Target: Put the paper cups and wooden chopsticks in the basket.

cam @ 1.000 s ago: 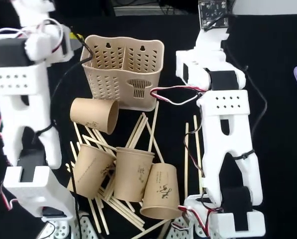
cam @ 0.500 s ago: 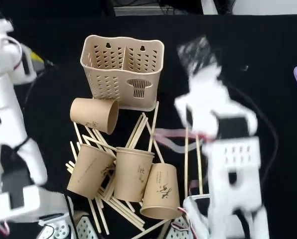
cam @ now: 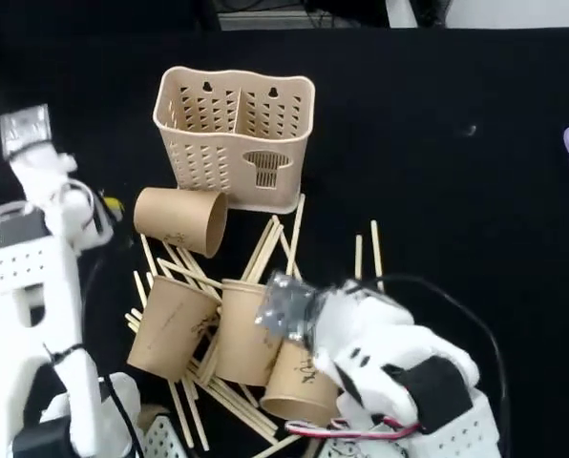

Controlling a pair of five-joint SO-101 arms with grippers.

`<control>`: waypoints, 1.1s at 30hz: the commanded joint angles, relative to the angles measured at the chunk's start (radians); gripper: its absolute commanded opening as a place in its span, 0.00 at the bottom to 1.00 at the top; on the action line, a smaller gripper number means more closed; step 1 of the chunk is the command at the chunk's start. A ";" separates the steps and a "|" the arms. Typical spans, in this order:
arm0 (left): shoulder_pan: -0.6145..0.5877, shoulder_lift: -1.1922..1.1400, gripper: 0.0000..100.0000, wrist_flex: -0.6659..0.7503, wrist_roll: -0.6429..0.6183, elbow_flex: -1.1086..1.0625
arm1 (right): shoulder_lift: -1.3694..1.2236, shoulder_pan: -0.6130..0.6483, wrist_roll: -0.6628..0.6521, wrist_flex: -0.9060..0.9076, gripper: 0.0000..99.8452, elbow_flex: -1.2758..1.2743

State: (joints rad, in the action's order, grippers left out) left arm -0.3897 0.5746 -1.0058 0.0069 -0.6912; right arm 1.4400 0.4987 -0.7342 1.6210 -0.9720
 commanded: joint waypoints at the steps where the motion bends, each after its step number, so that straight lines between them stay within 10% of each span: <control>1: -0.010 0.046 0.26 0.203 -0.091 -0.168 | -0.064 0.058 -0.025 0.054 0.19 0.096; 33: -0.093 0.026 0.26 0.342 -0.206 -0.320 | -0.901 0.683 0.261 0.141 0.19 0.326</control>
State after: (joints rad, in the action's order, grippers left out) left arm -0.4710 0.5854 -0.6790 -0.1910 -1.0334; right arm 0.6391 1.1538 -0.4841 1.7315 -0.6697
